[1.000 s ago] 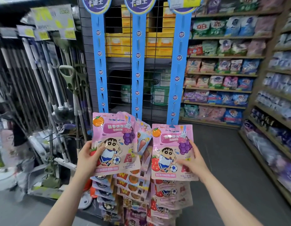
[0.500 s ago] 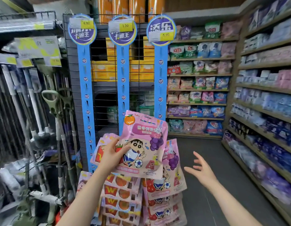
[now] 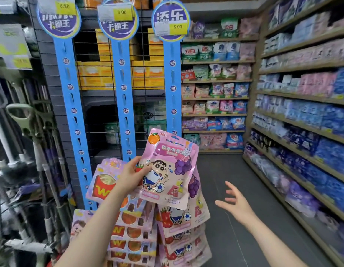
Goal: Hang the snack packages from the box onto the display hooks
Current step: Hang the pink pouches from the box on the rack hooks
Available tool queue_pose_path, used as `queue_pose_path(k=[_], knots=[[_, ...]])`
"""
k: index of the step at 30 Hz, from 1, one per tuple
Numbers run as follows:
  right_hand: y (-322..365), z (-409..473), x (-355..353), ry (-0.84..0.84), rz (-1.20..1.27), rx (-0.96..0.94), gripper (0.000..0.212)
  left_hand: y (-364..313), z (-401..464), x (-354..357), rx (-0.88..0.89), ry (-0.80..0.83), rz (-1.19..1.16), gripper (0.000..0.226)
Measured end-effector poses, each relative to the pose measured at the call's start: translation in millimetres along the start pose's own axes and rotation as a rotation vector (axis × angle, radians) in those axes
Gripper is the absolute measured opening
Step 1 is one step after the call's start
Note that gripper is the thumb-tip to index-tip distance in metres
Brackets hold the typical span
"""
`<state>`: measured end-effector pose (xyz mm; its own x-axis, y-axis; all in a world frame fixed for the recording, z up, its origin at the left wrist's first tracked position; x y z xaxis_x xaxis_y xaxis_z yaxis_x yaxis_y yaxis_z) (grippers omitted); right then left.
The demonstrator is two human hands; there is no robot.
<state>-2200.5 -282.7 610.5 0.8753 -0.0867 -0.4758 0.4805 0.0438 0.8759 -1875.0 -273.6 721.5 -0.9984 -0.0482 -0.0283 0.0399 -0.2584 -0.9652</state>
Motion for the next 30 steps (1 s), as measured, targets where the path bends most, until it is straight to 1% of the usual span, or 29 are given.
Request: queue_pose_path(k=[2, 5, 6, 8, 11, 12, 13, 15, 16, 17, 20, 21, 25, 27, 30], knots=[[1, 0, 4, 0.010, 0.010, 0.002, 0.082, 7, -1, 0, -0.018, -0.005, -0.010, 0.021], [11, 1, 11, 0.034, 0.027, -0.007, 0.082, 19, -4, -1, -0.038, -0.008, -0.019, 0.013], [17, 1, 14, 0.048, 0.029, -0.016, 0.082, 23, -4, -2, -0.043, -0.013, -0.022, 0.017], [33, 3, 21, 0.091, 0.026, -0.049, 0.083, 27, -6, 0, -0.062, -0.033, -0.033, 0.025], [61, 4, 37, 0.190, 0.055, -0.120, 0.088, 34, -7, 6, -0.049, -0.067, -0.013, 0.017], [68, 5, 43, 0.224, 0.061, -0.147, 0.087, 37, -8, 7, -0.049, -0.087, -0.001, 0.019], [74, 6, 48, 0.253, 0.062, -0.172, 0.086, 42, -9, 8, -0.057, -0.101, 0.008, 0.028], [79, 10, 55, 0.281, 0.054, -0.210, 0.086, 54, -12, 13, -0.101, -0.121, 0.007, 0.053], [79, 13, 56, 0.272, 0.029, -0.225, 0.087, 60, -15, 17, -0.106, -0.123, 0.010, 0.056], [79, 16, 54, 0.258, -0.021, -0.240, 0.088, 63, -18, 24, -0.089, -0.123, 0.031, 0.051], [76, 28, 38, 0.222, -0.202, -0.284, 0.086, 71, -26, 48, -0.025, -0.093, 0.125, 0.018], [76, 33, 31, 0.199, -0.246, -0.299, 0.083, 73, -29, 55, -0.012, -0.068, 0.164, 0.010], [76, 55, 8, 0.110, -0.326, -0.286, 0.067, 86, -29, 64, -0.026, -0.015, 0.358, 0.011], [77, 64, 4, 0.091, -0.326, -0.299, 0.064, 90, -27, 68, 0.028, 0.018, 0.460, 0.005], [75, 73, 3, 0.043, -0.291, -0.313, 0.059, 89, -22, 77, 0.108, 0.030, 0.613, 0.010]])
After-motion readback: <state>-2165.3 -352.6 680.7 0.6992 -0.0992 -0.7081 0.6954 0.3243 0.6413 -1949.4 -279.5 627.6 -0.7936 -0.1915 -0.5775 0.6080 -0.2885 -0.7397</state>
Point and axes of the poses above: each hand's wrist, its own z-axis towards the middle knuckle, its own x-axis out of the palm, y = z × x, the point moved 2 cm from there along z, towards the middle knuckle, and after that the axes turned 11 degrees about -z, right-handed, at the moved point
